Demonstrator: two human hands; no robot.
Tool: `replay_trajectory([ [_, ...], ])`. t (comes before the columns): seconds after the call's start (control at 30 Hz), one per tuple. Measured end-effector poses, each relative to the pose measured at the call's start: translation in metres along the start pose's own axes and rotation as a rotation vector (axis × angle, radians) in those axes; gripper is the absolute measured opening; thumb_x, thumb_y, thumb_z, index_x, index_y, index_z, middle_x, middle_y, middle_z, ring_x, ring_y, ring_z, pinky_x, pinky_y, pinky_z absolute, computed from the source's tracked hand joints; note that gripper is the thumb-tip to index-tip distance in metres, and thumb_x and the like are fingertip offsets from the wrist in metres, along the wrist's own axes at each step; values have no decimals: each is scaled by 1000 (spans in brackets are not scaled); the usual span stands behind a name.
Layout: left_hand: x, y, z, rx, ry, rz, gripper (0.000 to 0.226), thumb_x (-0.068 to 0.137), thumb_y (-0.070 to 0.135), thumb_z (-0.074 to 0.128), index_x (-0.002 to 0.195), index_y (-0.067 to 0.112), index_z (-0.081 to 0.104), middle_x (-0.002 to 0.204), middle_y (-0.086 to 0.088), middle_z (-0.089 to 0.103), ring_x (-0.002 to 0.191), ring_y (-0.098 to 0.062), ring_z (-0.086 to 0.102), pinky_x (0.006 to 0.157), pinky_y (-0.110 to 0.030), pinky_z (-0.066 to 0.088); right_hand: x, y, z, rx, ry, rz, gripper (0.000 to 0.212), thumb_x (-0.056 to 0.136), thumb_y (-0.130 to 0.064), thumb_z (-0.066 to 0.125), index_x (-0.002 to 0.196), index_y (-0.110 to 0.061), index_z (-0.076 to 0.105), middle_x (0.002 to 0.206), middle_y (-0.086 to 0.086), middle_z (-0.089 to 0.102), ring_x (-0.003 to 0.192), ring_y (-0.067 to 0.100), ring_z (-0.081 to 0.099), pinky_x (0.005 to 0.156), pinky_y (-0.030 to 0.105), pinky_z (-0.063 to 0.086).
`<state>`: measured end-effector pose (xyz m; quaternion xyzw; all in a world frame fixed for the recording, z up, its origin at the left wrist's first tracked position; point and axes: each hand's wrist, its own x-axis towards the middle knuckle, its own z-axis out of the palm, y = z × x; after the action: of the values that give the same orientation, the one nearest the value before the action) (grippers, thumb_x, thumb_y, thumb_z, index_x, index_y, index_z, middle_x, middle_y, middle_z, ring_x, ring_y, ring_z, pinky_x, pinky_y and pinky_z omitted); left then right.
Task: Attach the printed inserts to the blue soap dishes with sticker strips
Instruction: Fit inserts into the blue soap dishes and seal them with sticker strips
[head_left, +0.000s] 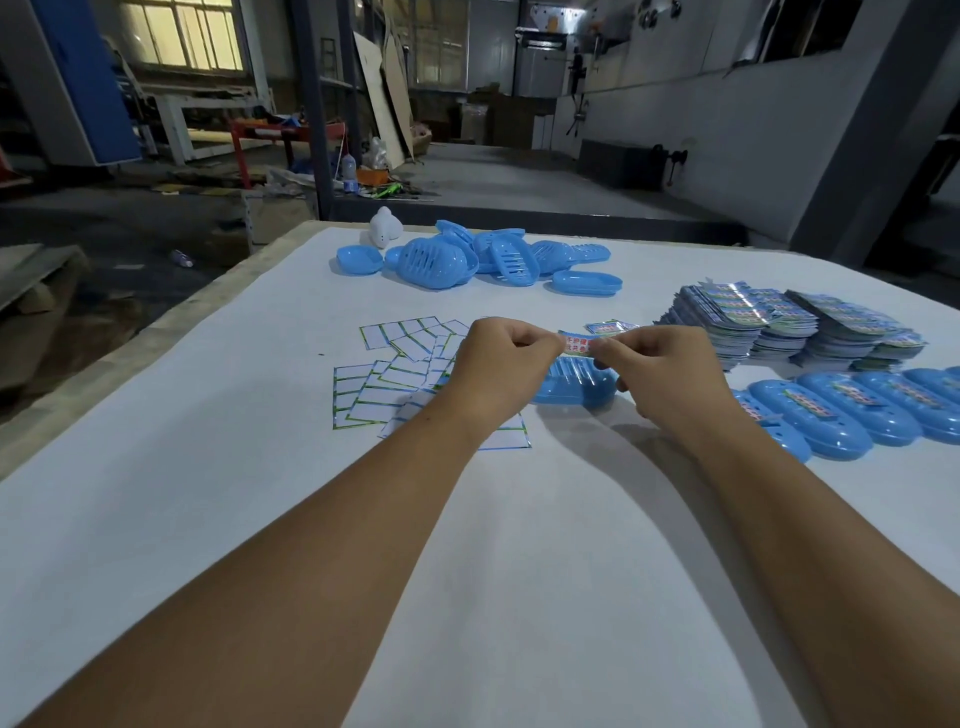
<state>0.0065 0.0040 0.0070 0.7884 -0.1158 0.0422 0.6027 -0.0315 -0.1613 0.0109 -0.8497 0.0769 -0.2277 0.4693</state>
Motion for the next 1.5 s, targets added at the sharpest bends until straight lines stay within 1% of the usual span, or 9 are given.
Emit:
replay_trajectory([
  [0.1,2,-3,-1,79,67,15,14,83,30,68,71,25,74,66,14,71,59,-1,62,54,-21,50,2,2,3,-3,-24,-3,25,89,-37,72,72,-18,75,69,5,70,62,11,57,55,27,41],
  [0.23,0,-5,0,221,120,60,18,80,27,65,72,15,76,62,4,70,69,-20,67,63,-30,54,5,5,8,-128,-44,-47,27,92,-36,69,70,-21,71,49,-15,57,46,2,48,56,26,39],
  [0.4,-1,-3,0,383,141,84,20,78,27,64,63,16,72,54,5,63,59,-21,57,56,-26,46,10,6,6,-293,-43,-97,29,91,-36,67,64,-25,68,57,-12,59,53,8,49,52,24,36],
  [0.7,-2,0,2,581,120,138,17,83,30,62,79,22,76,70,4,71,65,-23,66,69,-35,58,15,10,5,-411,-41,-131,25,88,-44,73,66,-32,70,57,-16,53,50,0,50,42,16,30],
  [0.87,-1,-2,4,699,142,218,20,84,30,59,84,23,78,73,3,71,73,-21,63,67,-34,55,14,8,6,-447,-50,-102,25,88,-46,72,70,-29,74,59,-9,58,50,12,45,47,29,30],
  [1.03,3,-2,6,795,138,244,21,85,34,60,87,21,76,78,-1,70,73,-23,63,65,-33,53,10,3,8,-541,-29,-96,32,86,-45,72,75,-16,78,75,4,70,73,24,64,62,35,51],
  [1.13,6,2,7,869,99,219,23,85,44,64,89,23,73,85,-1,68,79,-25,61,63,-30,44,8,-3,10,-587,-18,-45,32,84,-50,72,68,-23,74,67,1,69,69,24,66,54,29,44],
  [1.37,12,9,15,911,88,154,32,87,48,64,103,20,66,100,-5,66,86,-24,57,67,-33,42,10,-12,16,-677,45,-5,40,79,-50,74,58,-20,60,69,3,60,69,28,59,50,26,29],
  [1.5,16,9,15,833,87,80,51,84,51,69,116,14,57,113,-7,64,97,-26,59,71,-34,43,12,-13,16,-642,39,19,31,76,-53,79,73,-22,73,78,3,67,76,27,64,60,28,43],
])
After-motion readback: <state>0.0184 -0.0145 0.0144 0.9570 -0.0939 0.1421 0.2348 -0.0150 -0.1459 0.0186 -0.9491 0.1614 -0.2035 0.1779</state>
